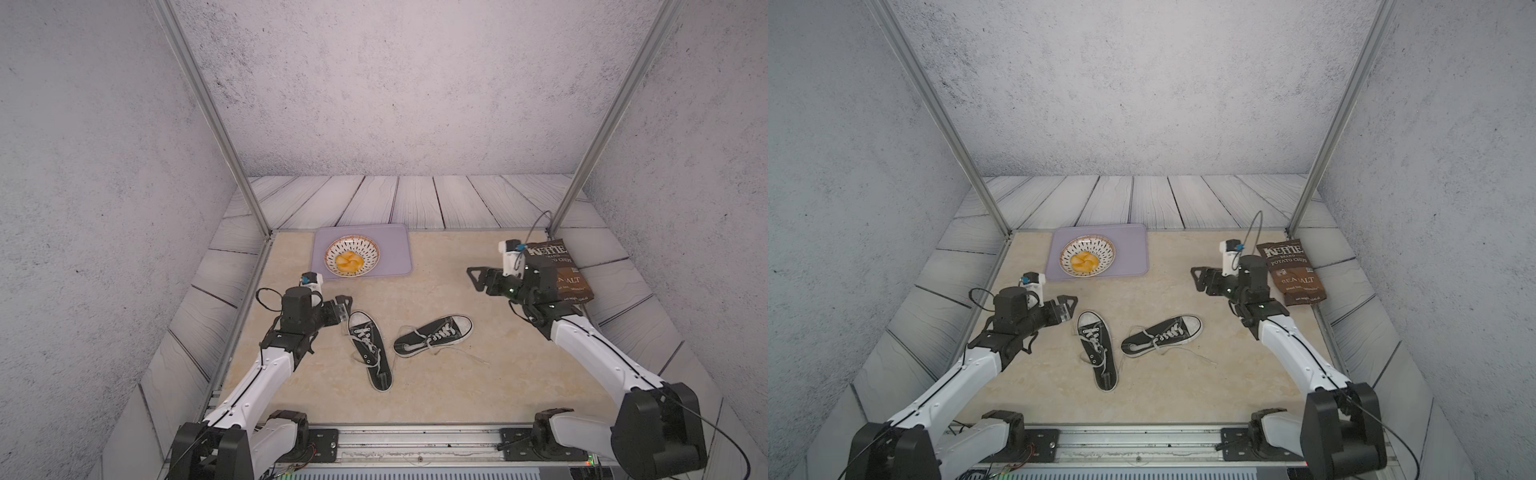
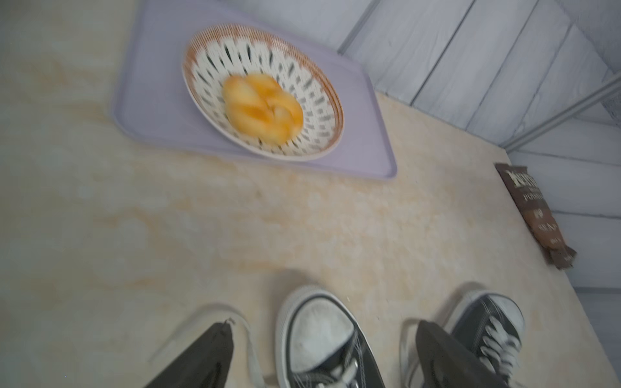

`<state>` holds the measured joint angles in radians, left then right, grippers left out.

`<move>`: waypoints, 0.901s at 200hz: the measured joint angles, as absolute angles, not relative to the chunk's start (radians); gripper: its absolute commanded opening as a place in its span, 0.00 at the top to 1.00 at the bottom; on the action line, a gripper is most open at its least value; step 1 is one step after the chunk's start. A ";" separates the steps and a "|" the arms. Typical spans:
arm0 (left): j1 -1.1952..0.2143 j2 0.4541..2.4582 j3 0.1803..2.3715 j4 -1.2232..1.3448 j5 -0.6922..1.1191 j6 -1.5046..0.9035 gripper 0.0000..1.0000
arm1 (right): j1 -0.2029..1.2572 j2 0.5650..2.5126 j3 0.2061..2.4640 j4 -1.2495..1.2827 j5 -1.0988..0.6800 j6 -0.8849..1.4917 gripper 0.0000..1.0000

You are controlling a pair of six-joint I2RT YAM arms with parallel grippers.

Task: Tie the shoes
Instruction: Move the shoe to the center of the board.

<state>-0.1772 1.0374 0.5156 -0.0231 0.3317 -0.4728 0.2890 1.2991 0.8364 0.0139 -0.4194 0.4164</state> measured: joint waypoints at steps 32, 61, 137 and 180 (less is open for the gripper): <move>-0.195 1.037 0.403 -0.091 0.429 -0.556 0.17 | 0.517 1.463 0.888 -0.101 -0.443 0.429 0.28; -0.196 1.142 0.393 -0.070 0.504 -0.582 0.27 | 0.643 1.615 1.029 -0.144 -0.429 0.414 0.32; -0.200 1.353 0.394 0.110 0.624 -0.611 0.49 | 0.786 1.947 1.275 -0.124 -0.437 0.411 0.52; -0.215 1.438 0.405 0.216 0.673 -0.614 0.56 | 0.801 2.024 1.304 -0.122 -0.439 0.418 0.64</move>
<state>-0.2146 1.4380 0.4053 0.2157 0.6735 -0.6140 0.8009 2.0243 1.3045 -0.1219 -0.4393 0.4179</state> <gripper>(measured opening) 0.464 0.375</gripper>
